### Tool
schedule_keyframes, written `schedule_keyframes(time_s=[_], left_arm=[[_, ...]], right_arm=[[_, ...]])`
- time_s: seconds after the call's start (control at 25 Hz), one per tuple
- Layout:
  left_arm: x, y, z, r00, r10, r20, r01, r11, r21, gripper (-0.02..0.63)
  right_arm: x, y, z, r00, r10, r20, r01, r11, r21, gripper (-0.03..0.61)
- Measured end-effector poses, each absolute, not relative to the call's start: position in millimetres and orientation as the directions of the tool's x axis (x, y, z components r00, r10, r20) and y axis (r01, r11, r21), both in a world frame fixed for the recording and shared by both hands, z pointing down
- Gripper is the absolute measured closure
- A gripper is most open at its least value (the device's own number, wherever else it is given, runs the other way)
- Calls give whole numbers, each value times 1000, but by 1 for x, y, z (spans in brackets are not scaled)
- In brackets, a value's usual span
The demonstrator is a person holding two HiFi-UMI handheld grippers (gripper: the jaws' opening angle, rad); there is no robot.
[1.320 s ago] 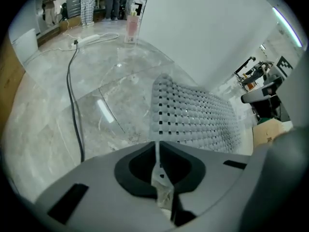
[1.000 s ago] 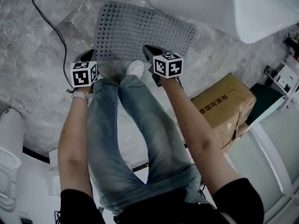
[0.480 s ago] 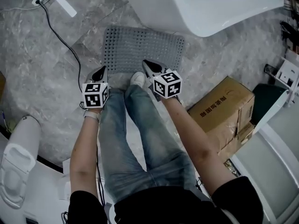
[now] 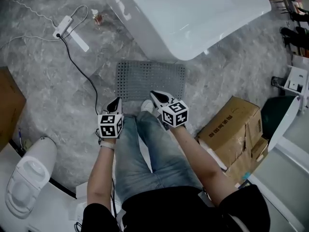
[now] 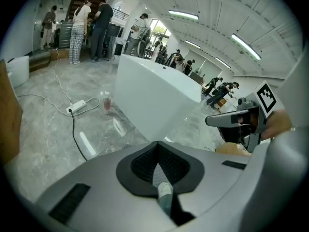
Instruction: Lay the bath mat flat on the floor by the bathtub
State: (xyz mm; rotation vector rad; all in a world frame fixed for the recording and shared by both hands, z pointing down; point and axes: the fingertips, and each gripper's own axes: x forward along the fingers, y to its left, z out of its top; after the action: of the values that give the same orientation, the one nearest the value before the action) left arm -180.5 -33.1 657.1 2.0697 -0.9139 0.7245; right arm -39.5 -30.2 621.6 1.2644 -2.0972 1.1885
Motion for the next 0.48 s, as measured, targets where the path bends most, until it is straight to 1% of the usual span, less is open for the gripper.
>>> schedule_keyframes(time_s=[0.24,0.48], left_arm=[[-161,-37,566,613,-400,681,-765,-515,387,597],[-152,-45,481,620,-454,640,-760,-550,346,596]], right_arm=[[-39,-28,538,-524,-523,672,-850,274,-450,552],[-33,-41,450,-544,-568,618,-839,336,-429,552]])
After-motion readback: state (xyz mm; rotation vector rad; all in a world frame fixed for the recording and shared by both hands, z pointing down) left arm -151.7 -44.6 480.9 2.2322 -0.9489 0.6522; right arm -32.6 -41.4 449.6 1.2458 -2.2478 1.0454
